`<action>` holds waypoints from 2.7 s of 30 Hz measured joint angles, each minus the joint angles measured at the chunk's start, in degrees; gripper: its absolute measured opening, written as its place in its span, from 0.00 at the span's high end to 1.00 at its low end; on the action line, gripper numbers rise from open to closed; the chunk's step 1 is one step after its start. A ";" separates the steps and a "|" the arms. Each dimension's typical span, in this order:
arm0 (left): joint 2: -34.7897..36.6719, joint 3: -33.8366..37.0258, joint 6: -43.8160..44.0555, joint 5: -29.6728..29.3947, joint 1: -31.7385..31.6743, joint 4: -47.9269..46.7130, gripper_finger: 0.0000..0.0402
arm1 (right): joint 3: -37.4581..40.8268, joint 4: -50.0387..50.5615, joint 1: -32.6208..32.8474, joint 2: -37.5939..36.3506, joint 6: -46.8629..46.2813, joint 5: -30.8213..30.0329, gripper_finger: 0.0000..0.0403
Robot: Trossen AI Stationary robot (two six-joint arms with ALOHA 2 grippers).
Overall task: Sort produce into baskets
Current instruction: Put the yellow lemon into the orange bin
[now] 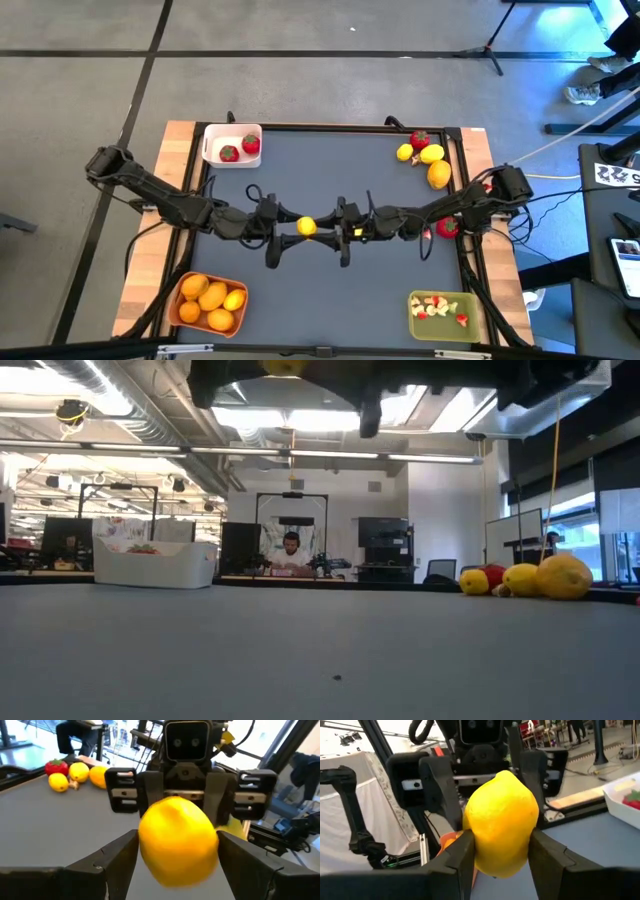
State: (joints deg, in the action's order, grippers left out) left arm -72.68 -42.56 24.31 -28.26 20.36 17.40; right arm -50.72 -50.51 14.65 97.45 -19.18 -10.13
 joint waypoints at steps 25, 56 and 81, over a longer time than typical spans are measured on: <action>0.76 -0.80 -7.86 2.87 0.65 -3.81 0.52 | -1.27 5.36 -0.12 -0.41 -1.79 0.57 0.42; 8.54 -8.77 31.66 25.33 24.31 -54.81 0.52 | -1.14 24.71 -1.57 -1.99 -0.01 -5.33 0.37; -10.53 -7.52 48.91 30.98 43.82 -49.84 0.47 | -1.14 27.13 -1.54 -1.99 1.51 -8.46 0.37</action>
State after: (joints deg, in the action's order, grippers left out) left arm -83.21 -50.09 73.22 2.72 64.18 -32.44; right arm -51.86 -23.38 13.10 95.46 -17.67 -18.59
